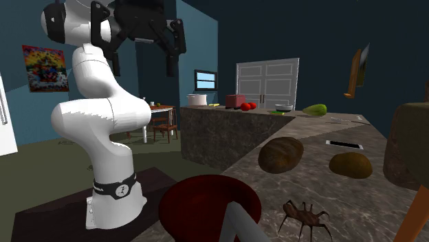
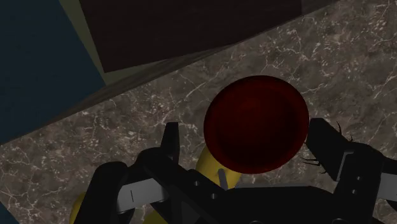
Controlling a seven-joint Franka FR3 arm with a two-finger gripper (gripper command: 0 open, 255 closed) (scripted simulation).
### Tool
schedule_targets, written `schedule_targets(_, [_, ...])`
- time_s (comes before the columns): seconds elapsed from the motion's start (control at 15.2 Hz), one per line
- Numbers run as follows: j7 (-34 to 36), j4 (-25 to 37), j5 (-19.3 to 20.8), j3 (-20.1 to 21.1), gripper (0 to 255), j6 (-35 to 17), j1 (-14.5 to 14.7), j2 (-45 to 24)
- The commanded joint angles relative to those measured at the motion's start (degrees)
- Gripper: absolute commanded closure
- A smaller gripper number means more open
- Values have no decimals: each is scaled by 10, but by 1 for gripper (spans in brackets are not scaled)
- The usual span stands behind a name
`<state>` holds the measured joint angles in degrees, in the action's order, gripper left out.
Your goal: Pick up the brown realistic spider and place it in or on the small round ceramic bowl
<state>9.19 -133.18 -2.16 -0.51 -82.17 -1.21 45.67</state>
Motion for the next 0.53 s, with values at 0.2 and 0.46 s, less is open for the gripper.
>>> schedule_targets(0.2, [34,-22,-15,31,0,-55,5,-23])
schedule_targets(0.46, [78,-39,-30,72,0,-130,11,-66])
